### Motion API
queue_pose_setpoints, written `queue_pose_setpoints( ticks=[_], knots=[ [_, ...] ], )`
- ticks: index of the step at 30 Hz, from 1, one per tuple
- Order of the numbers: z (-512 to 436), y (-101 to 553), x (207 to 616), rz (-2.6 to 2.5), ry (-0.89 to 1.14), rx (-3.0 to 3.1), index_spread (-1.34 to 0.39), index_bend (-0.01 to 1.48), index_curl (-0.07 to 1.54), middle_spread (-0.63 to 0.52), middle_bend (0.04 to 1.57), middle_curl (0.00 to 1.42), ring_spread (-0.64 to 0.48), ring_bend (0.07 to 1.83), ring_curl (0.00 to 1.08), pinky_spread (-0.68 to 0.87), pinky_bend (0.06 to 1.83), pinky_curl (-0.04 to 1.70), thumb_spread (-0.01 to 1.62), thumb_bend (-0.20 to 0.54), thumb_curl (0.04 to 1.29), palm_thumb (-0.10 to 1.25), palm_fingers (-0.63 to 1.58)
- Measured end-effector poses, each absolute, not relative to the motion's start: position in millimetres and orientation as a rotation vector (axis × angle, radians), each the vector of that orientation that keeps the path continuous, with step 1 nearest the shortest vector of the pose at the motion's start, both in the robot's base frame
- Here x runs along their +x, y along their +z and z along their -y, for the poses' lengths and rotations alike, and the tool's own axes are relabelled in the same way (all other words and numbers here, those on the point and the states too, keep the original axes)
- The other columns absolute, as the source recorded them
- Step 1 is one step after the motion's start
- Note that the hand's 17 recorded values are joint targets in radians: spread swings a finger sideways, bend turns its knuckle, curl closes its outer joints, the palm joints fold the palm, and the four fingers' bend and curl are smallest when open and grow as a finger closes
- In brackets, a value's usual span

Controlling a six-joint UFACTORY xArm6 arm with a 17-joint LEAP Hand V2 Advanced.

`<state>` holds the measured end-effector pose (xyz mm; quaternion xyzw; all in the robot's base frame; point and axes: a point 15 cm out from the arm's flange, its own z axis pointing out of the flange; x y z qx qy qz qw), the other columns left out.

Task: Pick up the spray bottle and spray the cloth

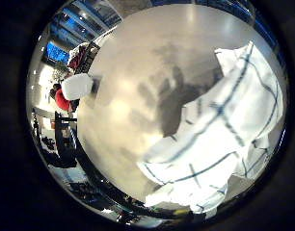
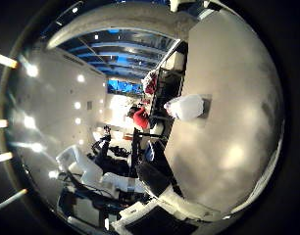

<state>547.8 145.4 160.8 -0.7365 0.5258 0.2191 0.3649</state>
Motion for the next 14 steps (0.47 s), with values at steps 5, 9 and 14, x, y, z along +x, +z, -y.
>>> queue_pose_setpoints(
  ticks=[5, 9, 14],
  knots=[
    [-140, 181, 543, -1.323, 0.557, -1.89, -0.42, 0.15, 0.25, -0.02, 0.19, 0.32, -0.01, 0.39, 0.26, 0.37, 0.45, 0.39, 0.94, -0.03, 0.29, 0.43, 0.04],
    [-121, 189, 542, -1.329, 0.537, -1.894, -0.42, 0.16, 0.25, -0.02, 0.19, 0.32, -0.01, 0.38, 0.26, 0.36, 0.45, 0.38, 0.94, -0.03, 0.29, 0.43, 0.04],
    [-89, 195, 531, -1.362, 0.505, -1.903, -0.42, 0.17, 0.26, -0.02, 0.19, 0.32, -0.01, 0.37, 0.26, 0.36, 0.45, 0.36, 0.94, -0.03, 0.29, 0.43, 0.06]
  ],
)
